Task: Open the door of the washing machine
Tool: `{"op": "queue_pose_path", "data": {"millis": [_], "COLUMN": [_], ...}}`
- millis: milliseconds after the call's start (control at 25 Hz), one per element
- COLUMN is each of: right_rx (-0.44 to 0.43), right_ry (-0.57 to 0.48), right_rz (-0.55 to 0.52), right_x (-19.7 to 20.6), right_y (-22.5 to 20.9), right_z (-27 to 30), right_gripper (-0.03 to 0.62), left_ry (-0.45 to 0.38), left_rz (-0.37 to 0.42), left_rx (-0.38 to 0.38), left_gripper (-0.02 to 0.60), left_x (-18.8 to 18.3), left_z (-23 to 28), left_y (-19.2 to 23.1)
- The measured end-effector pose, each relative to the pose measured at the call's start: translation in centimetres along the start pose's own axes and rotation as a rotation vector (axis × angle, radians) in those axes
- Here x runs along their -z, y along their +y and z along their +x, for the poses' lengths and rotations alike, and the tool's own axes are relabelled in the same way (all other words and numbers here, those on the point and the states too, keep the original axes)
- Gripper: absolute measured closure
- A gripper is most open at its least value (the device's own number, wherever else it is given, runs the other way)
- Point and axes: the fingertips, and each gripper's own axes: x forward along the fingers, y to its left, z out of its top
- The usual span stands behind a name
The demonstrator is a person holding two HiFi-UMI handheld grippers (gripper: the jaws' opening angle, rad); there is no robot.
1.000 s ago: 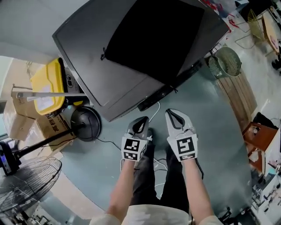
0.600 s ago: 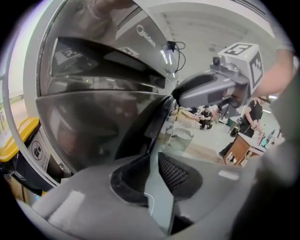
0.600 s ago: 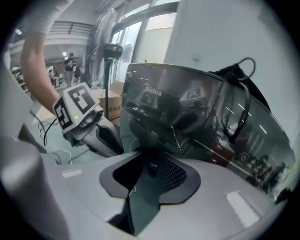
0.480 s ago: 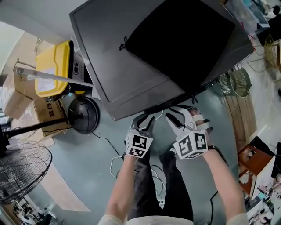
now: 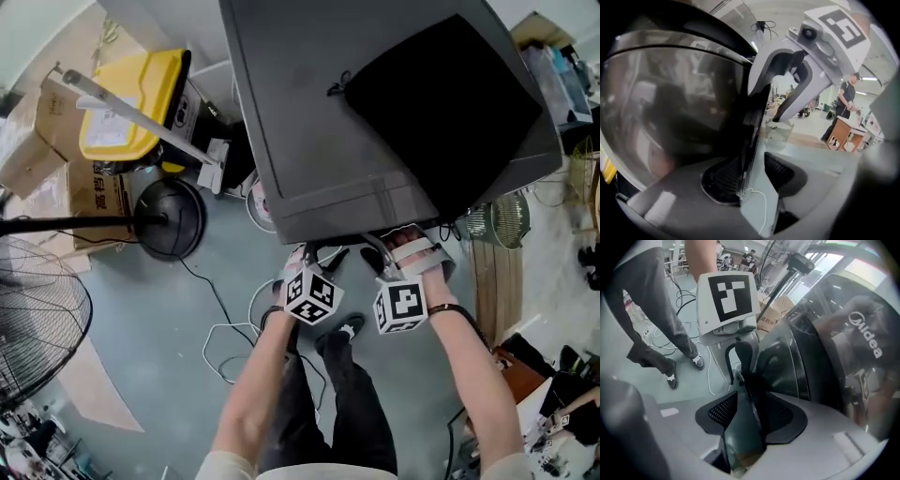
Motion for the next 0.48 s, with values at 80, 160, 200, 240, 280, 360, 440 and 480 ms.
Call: {"op": "queue_pose_path", "data": {"millis": [80, 160, 200, 240, 280, 360, 440, 480], "right_rx": [0.004, 0.007, 0.007, 0.007, 0.005, -0.004, -0.027, -0.04], "right_ry": [0.009, 0.014, 0.016, 0.019, 0.022, 0.024, 0.02, 0.019], "right_rz": [-0.014, -0.005, 0.001, 0.006, 0.01, 0.015, 0.017, 0.017], "right_x": [0.16, -0.04, -0.18, -0.27, -0.32, -0.39, -0.49, -0.51], "right_y": [0.08, 0.05, 0.03, 0.0, -0.03, -0.01, 0.15, 0.23], "right_z": [0.24, 0.41, 0.44, 0.44, 0.44, 0.56, 0.63, 0.61], "right_gripper": [0.434, 0.434, 0.434, 0.434, 0.434, 0.434, 0.434, 0.434], "left_ry": [-0.005, -0.01, -0.013, -0.016, -0.023, -0.04, -0.046, -0.044], "left_rz": [0.03, 0.044, 0.046, 0.047, 0.051, 0.077, 0.113, 0.121], "left_rx": [0.007, 0.011, 0.014, 0.017, 0.019, 0.017, 0.003, -0.003], "left_gripper": [0.382, 0.382, 0.383, 0.385, 0.402, 0.413, 0.417, 0.417], "left_x": [-0.05, 0.01, -0.01, -0.05, -0.08, -0.03, 0.18, 0.27], "left_z": [0.73, 1.07, 1.14, 1.18, 1.19, 1.12, 1.07, 1.06], "left_y": [-0.08, -0.02, 0.01, 0.07, 0.18, 0.34, 0.35, 0.35]}}
